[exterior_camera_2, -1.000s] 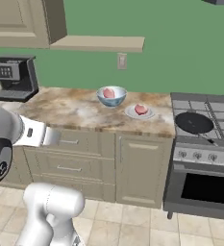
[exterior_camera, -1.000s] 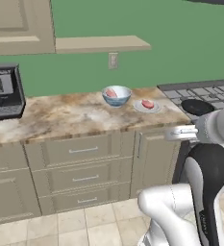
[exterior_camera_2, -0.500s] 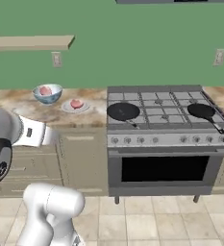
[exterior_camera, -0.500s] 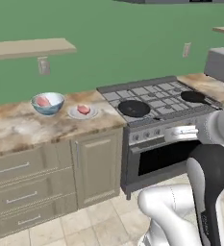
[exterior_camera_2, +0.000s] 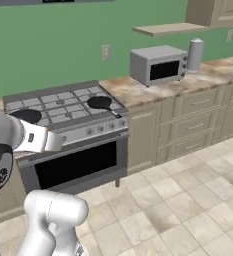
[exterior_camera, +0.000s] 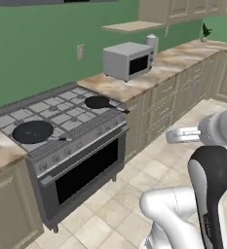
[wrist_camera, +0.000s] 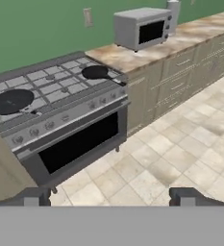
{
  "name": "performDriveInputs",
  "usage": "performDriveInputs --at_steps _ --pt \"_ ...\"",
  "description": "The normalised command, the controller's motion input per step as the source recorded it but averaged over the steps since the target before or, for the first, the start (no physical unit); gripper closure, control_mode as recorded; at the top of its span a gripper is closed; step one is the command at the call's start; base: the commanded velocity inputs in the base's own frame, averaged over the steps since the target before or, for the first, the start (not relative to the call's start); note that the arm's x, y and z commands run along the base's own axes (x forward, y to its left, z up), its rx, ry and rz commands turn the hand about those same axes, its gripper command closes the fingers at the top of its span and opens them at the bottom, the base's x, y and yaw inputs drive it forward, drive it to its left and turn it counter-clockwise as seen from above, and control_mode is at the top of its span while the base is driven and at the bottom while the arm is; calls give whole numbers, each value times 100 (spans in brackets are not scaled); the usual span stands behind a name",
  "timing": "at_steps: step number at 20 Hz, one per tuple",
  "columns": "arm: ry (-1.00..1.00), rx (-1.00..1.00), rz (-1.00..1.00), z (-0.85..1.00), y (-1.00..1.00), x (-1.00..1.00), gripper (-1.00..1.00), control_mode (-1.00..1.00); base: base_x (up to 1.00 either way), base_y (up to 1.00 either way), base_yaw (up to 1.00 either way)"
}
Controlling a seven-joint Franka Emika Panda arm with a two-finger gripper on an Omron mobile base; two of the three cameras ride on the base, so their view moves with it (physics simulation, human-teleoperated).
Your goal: Place one of the steaks on the plate and the other in the bowl. Then place the bowl in the fridge.
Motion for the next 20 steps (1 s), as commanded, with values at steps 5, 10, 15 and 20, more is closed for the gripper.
performDriveInputs --at_steps 5,10,15,20 --pt "0 0 0 0 0 0 -100 100 3 -64 -69" --pt "0 0 0 0 0 0 -100 100 0 0 -100" --pt "0 0 0 0 0 0 -100 100 50 23 -73" --pt "0 0 0 0 0 0 -100 100 100 -39 -3"
